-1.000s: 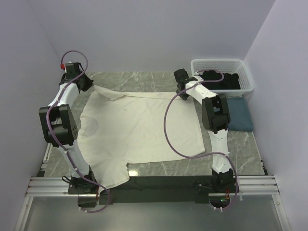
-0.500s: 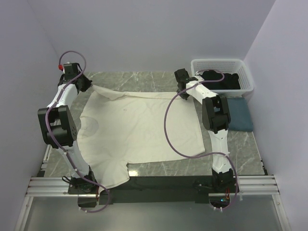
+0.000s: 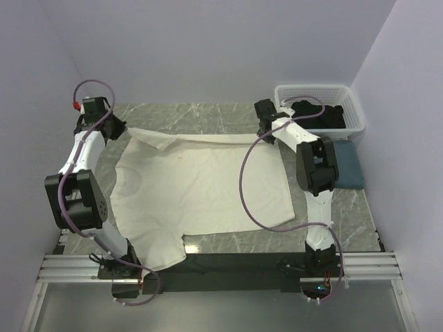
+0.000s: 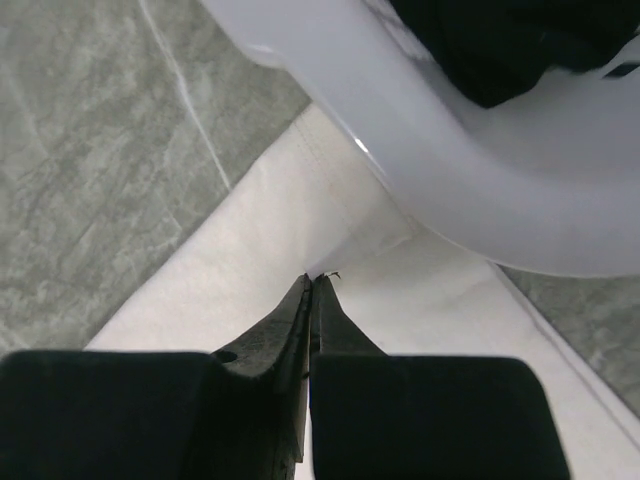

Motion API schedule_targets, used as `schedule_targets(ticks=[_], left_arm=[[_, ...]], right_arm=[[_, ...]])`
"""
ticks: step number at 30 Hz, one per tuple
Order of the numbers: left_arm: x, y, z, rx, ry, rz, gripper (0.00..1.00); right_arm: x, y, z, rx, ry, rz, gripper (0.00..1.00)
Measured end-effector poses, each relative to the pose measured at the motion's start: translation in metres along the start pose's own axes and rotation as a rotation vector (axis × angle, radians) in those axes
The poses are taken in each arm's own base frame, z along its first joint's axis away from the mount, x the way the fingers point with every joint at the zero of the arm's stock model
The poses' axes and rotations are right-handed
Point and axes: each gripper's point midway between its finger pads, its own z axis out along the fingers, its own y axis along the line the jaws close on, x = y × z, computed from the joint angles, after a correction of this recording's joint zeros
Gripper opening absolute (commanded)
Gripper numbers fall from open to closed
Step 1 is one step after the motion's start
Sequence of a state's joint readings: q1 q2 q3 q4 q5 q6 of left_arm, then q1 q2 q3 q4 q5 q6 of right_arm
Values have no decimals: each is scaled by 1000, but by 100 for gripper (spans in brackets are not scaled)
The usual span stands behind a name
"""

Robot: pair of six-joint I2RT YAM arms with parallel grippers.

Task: Fold and stack the t-shirts
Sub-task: Fold the tshirt

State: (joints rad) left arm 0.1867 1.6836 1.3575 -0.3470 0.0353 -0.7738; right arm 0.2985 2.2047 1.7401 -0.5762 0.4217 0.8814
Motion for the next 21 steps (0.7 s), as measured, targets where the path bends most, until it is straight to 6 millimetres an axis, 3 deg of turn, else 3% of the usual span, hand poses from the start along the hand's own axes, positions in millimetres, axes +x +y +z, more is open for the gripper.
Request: schedule_targets(ticks=[8, 21], left_arm=[[8, 11, -35, -20, 2, -34, 1], [42, 50, -81, -117, 28, -120, 1]], right_arm=[[-22, -2, -24, -37, -37, -103, 0], [-1, -21, -22, -18, 31, -215, 0]])
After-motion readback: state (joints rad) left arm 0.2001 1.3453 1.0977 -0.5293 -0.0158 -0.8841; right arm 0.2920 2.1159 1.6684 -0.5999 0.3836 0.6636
